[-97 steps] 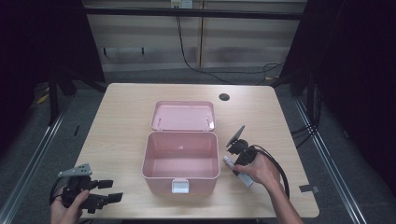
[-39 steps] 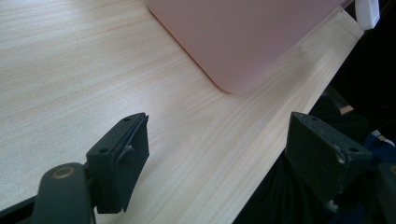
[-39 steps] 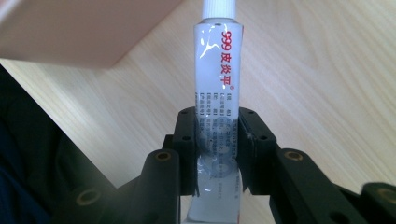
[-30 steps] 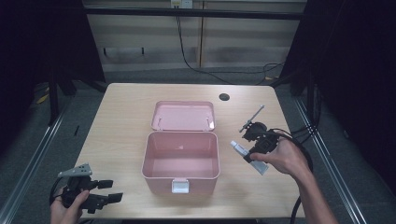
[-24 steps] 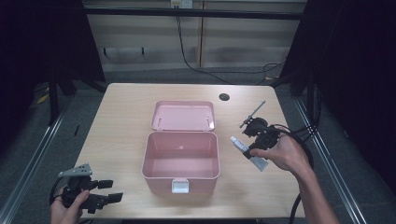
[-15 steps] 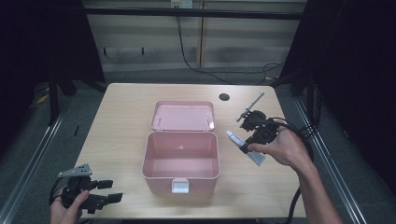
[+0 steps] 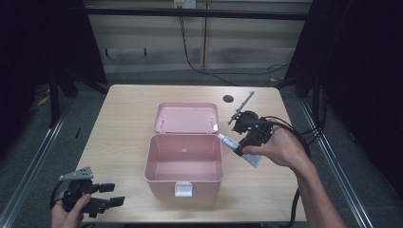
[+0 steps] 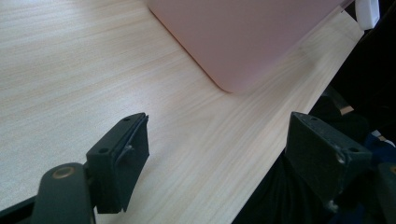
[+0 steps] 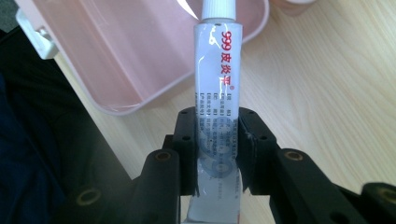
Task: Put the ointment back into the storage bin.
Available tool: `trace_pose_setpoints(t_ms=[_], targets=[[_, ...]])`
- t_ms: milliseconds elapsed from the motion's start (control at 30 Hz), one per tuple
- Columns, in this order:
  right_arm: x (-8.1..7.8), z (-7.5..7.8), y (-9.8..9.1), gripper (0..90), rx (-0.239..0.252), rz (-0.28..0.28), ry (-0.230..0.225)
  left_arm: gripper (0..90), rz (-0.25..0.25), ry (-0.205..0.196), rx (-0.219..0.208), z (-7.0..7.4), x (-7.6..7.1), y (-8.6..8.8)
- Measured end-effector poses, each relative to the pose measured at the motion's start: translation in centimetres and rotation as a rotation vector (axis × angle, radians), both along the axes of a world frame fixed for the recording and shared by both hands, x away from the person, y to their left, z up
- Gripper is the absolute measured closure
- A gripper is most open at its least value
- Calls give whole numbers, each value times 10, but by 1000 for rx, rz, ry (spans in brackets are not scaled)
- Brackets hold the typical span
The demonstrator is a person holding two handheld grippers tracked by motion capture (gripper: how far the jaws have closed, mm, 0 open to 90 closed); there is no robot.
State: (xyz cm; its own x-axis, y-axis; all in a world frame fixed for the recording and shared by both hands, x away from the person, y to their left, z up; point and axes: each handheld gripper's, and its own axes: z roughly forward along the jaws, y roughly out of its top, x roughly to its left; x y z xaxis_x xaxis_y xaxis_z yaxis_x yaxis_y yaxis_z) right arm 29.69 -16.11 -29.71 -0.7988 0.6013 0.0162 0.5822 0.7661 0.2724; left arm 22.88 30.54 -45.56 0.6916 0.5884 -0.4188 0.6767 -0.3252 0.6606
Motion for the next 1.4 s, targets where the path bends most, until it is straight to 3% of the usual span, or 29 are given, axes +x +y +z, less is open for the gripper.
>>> trace_pose_setpoints(t_ms=[200, 500, 700, 1267, 1400], targets=[[2, 7, 15, 712, 10, 42, 1, 214, -3, -7, 3, 0, 0, 1], [7, 5, 34, 712, -1, 106, 17, 214, -6, -4, 1, 0, 0, 1], [8, -2, 45, 711, -26, 130, 28, 214, -6, -4, 1, 0, 0, 1], [9, -18, 85, 711, -24, 261, 58, 215, -4, -4, 0, 0, 0, 1], [11, -20, 89, 711, -20, 268, 55, 215, -8, -3, 2, 0, 0, 1]])
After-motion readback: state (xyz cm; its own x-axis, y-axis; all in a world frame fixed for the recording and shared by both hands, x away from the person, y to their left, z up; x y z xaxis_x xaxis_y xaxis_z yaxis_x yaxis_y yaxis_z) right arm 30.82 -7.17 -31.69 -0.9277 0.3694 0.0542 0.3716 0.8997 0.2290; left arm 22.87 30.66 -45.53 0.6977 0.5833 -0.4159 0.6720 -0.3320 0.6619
